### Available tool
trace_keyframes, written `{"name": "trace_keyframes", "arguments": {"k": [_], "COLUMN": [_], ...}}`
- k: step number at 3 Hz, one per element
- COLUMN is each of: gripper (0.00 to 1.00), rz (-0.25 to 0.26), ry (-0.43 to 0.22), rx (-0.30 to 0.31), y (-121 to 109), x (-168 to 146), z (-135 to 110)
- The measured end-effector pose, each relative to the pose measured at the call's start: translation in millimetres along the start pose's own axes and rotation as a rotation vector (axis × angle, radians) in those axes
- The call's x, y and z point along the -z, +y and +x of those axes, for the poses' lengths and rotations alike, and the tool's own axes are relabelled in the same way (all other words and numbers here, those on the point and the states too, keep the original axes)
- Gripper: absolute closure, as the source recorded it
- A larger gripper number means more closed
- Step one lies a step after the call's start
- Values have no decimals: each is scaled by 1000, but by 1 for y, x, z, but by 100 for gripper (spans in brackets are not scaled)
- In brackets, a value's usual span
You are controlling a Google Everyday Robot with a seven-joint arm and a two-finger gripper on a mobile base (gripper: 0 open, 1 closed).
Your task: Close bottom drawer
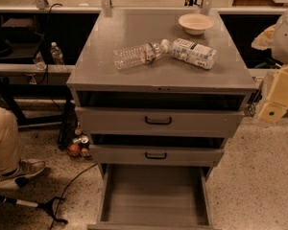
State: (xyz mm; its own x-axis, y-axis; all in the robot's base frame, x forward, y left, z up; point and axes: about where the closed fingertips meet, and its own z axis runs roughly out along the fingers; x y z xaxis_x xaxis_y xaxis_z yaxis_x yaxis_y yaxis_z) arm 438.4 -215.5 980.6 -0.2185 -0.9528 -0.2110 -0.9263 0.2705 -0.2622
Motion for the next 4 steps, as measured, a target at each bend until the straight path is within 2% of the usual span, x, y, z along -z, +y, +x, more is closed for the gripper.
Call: {"name": "trace_keyframes", "arguments": {"k": [1,2,3,4], "gripper": [0,0,0,0], "rz": [0,-23,-37,-45], "ry": [0,22,43,35], "rx": [-1,-92,-225,-234], "y": [0,10,26,28], "x": [0,-41,-96,-98], "z": [0,18,47,48]}}
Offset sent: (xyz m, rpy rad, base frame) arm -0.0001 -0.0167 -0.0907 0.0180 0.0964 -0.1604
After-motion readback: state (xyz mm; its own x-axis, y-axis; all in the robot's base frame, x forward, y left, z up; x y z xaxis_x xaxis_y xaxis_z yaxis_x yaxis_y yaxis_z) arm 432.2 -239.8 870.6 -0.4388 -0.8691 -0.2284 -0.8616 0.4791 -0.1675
